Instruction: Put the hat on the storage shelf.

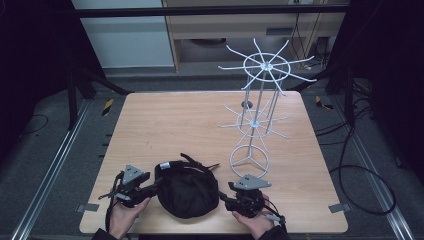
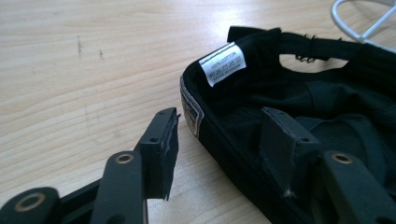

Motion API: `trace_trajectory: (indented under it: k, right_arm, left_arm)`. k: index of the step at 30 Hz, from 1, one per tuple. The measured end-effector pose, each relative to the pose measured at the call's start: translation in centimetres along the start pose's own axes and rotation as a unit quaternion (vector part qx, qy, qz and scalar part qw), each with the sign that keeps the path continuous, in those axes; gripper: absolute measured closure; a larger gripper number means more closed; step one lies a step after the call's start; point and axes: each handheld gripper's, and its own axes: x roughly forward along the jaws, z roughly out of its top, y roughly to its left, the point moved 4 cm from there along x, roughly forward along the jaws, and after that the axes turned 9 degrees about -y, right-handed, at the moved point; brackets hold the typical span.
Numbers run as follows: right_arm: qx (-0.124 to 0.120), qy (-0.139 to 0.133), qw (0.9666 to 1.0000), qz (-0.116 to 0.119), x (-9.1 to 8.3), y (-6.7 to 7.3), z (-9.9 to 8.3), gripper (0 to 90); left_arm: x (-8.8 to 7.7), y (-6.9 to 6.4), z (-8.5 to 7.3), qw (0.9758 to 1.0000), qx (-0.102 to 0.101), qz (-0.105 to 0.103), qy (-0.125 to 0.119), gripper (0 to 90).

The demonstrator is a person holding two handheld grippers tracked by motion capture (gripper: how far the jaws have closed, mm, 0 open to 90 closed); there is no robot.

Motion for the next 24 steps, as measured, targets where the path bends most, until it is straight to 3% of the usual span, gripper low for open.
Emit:
trace_trajectory:
  k: [4, 11, 16, 20, 24]
  right_arm:
    - [0.002, 0.007, 0.9999, 0.008, 0.9, 0.8, -0.3, 49.6]
    - [-0.001, 0.026, 0.9996, 0.007, 2.4, 1.6, -0.8, 48.1]
    - [0.012, 0.034, 0.9994, 0.002, 2.8, 1.6, -1.3, 47.7]
    - [0.022, 0.047, 0.9986, 0.010, 3.2, 1.6, -1.6, 56.3]
    - [0.028, 0.058, 0.9978, 0.017, 3.4, 1.6, -1.5, 73.3]
  left_arm:
    - [0.9, 0.2, -0.6, 0.9996, -0.001, -0.004, 0.026, 48.7]
    - [1.1, 0.1, -0.9, 0.9990, -0.014, -0.009, 0.041, 59.2]
    - [1.2, 0.1, -1.1, 0.9985, -0.026, -0.007, 0.049, 64.3]
    - [1.2, 0.0, -1.2, 0.9981, -0.026, -0.009, 0.055, 68.2]
    - [1.1, 0.0, -1.2, 0.9978, -0.033, -0.013, 0.056, 71.3]
